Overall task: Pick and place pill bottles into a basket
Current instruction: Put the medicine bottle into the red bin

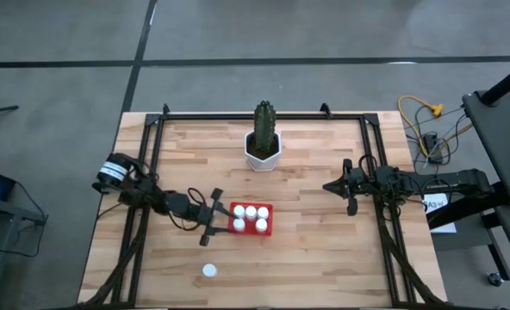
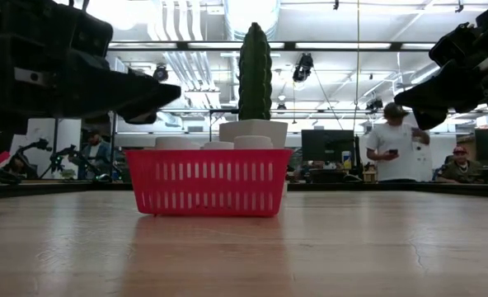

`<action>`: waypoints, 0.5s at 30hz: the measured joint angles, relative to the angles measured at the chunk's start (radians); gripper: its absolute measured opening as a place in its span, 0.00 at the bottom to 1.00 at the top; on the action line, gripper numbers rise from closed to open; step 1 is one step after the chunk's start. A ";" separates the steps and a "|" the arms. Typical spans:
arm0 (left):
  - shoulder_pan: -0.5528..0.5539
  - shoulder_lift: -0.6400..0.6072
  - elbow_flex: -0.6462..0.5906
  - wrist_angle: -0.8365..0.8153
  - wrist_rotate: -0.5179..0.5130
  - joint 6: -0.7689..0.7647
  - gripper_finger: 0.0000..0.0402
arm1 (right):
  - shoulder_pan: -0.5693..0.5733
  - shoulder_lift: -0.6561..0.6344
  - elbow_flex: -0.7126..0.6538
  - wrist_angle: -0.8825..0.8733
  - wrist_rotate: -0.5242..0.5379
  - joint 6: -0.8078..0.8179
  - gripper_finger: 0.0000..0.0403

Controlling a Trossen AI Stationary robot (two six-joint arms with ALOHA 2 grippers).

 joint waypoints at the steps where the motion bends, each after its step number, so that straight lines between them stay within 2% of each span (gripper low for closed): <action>1: -0.002 -0.007 -0.005 0.001 0.000 0.000 0.43 | 0.000 0.000 0.000 0.000 0.000 -0.001 0.02; 15: -0.051 -0.208 -0.116 0.001 0.003 0.054 0.43 | 0.000 0.000 0.000 0.000 0.000 -0.001 0.02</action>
